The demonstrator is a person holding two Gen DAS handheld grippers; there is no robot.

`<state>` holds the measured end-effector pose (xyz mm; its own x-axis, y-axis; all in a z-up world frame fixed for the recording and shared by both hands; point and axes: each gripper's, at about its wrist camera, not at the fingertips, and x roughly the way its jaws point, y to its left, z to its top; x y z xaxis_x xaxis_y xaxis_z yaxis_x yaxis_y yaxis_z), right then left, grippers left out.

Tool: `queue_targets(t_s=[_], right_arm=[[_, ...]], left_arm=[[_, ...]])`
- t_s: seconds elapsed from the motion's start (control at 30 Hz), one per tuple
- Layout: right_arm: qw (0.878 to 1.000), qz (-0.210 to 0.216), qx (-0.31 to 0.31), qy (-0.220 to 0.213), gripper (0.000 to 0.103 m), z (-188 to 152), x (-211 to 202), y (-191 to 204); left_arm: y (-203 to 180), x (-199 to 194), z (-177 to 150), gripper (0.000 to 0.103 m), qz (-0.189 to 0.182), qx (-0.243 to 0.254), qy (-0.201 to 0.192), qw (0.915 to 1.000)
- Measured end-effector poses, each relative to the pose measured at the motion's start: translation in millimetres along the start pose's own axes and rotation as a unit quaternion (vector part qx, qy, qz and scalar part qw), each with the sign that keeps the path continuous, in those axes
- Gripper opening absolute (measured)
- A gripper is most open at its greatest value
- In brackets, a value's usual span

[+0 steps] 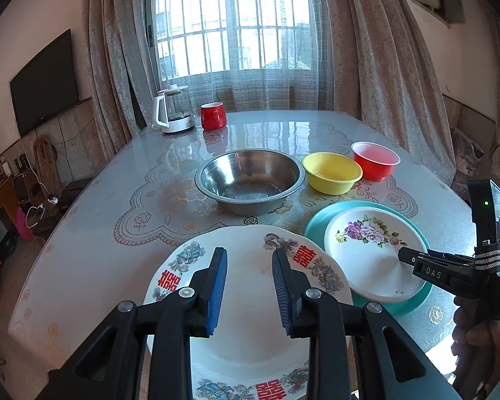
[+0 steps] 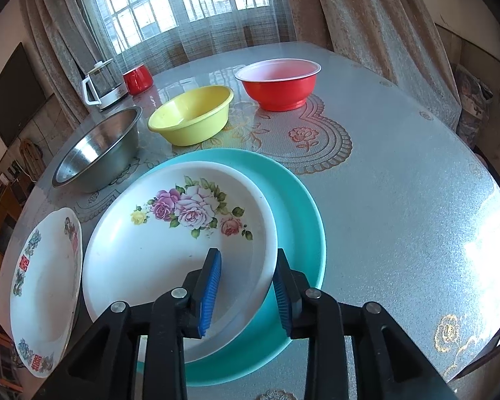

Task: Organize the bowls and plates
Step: 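Open both tools to release the rose-patterned plate on the teal plate, then move both tools to the rim of the large red-character plate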

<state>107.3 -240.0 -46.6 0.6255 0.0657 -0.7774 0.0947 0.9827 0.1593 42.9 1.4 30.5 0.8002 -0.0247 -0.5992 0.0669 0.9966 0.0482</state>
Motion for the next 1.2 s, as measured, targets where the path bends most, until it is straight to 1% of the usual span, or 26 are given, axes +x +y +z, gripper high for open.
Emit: queue_targets(t_s=[0.37, 0.73, 0.97, 1.03, 1.1, 1.17, 1.2], right_arm=[[1.000, -0.005, 0.004, -0.003, 0.036, 0, 0, 0], [1.000, -0.019, 0.018, -0.010, 0.038, 1, -6, -8], [0.999, -0.021, 0.019, -0.030, 0.038, 4, -19, -6], [0.999, -0.013, 0.018, -0.033, 0.038, 5, -23, -5], [0.999, 0.007, 0.017, -0.038, 0.038, 6, -29, -3], [0.998, 0.042, 0.016, -0.042, 0.039, 7, -37, 0], [0.997, 0.071, 0.012, -0.040, 0.038, 7, -40, 3]], left_arm=[[28, -8, -6, 0.029, 0.025, -0.026, -0.005, 0.9993], [36, -10, -9, 0.030, 0.024, -0.028, -0.005, 0.9993], [38, -9, -12, 0.031, 0.025, -0.030, -0.002, 0.9992], [39, -8, -13, 0.031, 0.026, -0.030, 0.001, 0.9992], [40, -6, -14, 0.033, 0.025, -0.031, 0.004, 0.9992], [43, -1, -15, 0.036, 0.021, -0.038, 0.013, 0.9990], [47, 2, -16, 0.038, 0.016, -0.046, 0.020, 0.9986]])
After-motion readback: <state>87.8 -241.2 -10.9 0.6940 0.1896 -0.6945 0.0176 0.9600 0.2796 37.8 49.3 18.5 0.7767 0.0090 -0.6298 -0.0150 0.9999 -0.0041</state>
